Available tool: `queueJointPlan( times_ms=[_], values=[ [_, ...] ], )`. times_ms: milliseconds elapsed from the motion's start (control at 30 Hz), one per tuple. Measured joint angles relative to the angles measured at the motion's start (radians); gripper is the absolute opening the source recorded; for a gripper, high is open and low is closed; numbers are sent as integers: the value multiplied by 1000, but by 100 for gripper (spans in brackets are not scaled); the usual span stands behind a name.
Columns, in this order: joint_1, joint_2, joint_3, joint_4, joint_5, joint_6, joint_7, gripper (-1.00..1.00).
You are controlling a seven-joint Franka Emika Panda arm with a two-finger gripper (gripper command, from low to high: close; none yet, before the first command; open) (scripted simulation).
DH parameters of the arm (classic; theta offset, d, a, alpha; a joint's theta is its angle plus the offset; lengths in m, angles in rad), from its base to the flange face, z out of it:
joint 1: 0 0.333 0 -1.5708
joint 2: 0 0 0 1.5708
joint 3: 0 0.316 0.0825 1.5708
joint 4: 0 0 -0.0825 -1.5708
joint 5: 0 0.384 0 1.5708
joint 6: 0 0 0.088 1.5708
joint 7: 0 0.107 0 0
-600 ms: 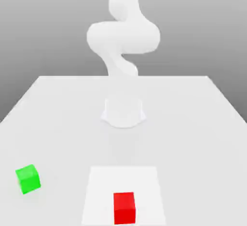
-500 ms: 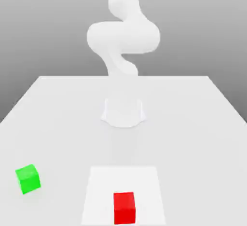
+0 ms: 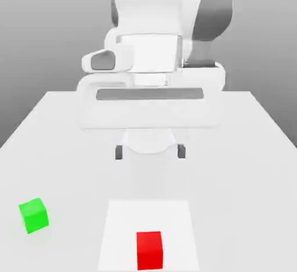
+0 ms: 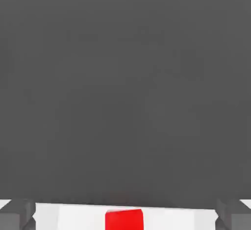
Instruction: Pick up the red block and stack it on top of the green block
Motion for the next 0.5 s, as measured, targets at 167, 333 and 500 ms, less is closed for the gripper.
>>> queueJointPlan(
  times_ms=[167, 333, 500],
  values=[
    [0, 181, 0, -35, -2, 71, -12, 0],
    [-2, 362, 3, -29, 1, 194, -19, 0],
    [-3, 423, 5, -20, 2, 244, -20, -100]
  ],
)
